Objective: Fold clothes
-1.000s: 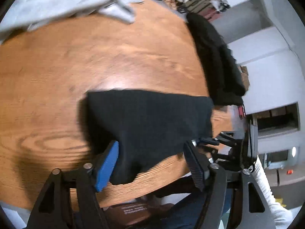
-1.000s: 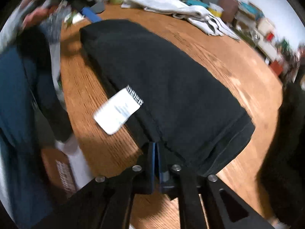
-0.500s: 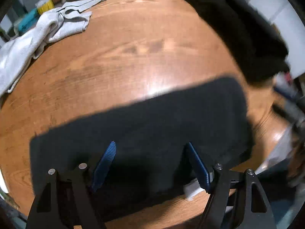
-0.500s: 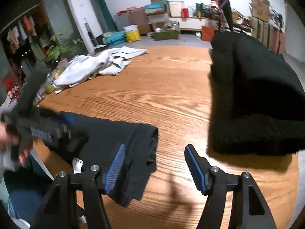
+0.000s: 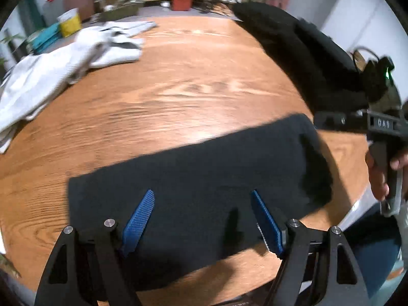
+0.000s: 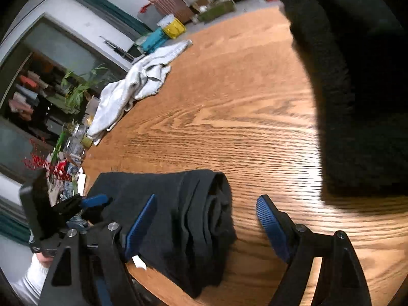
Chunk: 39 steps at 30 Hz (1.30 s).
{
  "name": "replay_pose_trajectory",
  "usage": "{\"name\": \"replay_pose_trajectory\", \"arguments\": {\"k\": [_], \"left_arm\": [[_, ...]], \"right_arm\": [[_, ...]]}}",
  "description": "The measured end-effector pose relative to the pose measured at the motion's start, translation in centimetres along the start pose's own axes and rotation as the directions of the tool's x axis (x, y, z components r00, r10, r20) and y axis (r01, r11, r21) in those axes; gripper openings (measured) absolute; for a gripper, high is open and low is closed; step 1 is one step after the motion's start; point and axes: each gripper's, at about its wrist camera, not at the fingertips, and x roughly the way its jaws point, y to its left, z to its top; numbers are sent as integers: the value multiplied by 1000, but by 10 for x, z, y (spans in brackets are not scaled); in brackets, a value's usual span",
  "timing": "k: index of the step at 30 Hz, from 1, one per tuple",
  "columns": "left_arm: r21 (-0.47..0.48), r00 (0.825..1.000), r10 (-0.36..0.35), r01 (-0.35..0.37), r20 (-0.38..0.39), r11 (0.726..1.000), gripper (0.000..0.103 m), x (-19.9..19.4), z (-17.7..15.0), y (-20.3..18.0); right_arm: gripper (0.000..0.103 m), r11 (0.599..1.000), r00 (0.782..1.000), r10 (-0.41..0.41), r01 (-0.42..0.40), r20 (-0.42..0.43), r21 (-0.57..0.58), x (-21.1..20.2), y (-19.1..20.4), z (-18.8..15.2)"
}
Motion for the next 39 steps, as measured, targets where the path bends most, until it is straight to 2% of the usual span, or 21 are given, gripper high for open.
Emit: {"name": "replay_pose_trajectory", "arguments": {"k": [2,4,5,8,10,12,15,18,20,22,24,25,29,30,31,32,33,35,36,37,39], "left_arm": [[-36,998,16,-18,-54,999,78,11,-6,16],[-49,996,9,-13,-85,999,78,21,-18,29],[-28,998,-9,7,-61,1000,78,19,-23,30],[7,999,-22,22,-31,1000,78,10,-30,34],[4,1000,-21,21,6,1000,78,-6,-23,42],[20,996,-22,20,83,1000,79,-29,-6,54],[105,993,-55,44,105,994,79,-41,27,65],[132,995,-84,76,59,988,79,-17,55,77],[136,994,-103,100,21,986,79,3,72,85],[139,993,-112,115,-34,984,79,20,74,86],[143,989,-114,127,-98,982,79,37,69,83],[144,985,-114,132,-128,981,79,43,64,82],[107,966,-136,163,-219,981,79,44,32,82],[78,960,-155,177,-231,981,79,39,24,84],[55,950,-186,205,-249,977,79,34,14,84],[44,928,-243,266,-280,963,79,29,-1,80],[41,906,-288,315,-309,948,79,24,-14,74],[73,883,-313,358,-349,931,79,14,-38,60],[74,890,-307,350,-338,934,79,7,-46,56],[66,898,-304,340,-318,938,79,3,-48,55],[27,913,-309,328,-264,944,79,-6,-47,60]], "right_arm": [[79,1000,999,9,-9,-34,-5,15,6,4],[63,999,997,-24,21,-73,-40,28,14,3],[43,997,994,-54,48,-95,-64,34,17,1],[30,981,985,-135,118,-111,-152,41,29,-4],[36,971,981,-173,154,-90,-182,40,33,-6],[60,965,976,-207,192,-69,-179,33,33,-9],[66,977,986,-158,149,-46,-152,6,32,-20],[65,978,995,-36,16,-90,-209,-7,46,-39],[66,948,973,102,-158,-209,-275,-5,65,-58],[66,917,942,144,-242,-303,-318,7,81,-75],[66,910,920,109,-245,-377,-334,27,89,-86],[66,922,913,60,-206,-404,-329,38,85,-87],[56,956,906,10,-134,-424,-262,58,70,-66],[54,960,915,-10,-104,-402,-261,58,67,-58],[52,959,940,-72,-26,-332,-282,57,66,-45],[48,951,959,-149,72,-242,-301,56,65,-30],[52,926,955,-266,214,-132,-311,55,64,-13],[64,874,916,-402,384,0,-297,50,64,6],[66,886,923,-385,376,21,-273,45,64,11],[69,912,942,-335,331,28,-243,38,64,14],[78,942,962,-272,273,31,-193,30,65,10]]}}
